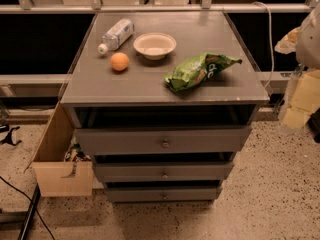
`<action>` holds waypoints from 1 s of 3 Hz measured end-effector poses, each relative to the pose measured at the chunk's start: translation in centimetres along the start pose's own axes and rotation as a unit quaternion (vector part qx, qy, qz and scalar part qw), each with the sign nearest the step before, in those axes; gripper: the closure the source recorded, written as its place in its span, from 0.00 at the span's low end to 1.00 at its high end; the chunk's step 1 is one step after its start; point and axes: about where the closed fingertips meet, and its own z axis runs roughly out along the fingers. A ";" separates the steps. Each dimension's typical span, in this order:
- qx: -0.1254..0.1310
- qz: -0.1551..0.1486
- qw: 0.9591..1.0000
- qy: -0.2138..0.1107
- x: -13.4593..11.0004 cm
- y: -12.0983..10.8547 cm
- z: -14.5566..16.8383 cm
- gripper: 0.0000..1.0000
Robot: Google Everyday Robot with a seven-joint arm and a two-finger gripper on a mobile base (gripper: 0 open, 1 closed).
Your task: Open middle drawer
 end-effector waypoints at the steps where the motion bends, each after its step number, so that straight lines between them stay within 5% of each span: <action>1: 0.001 0.000 1.000 -0.001 0.0 0.0 0.0 0.00; 3: -0.017 0.023 0.999 -0.029 1.0 1.8 3.5 0.00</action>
Offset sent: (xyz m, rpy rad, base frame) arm -0.0062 0.0018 -0.0362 0.0692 0.0376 -0.0182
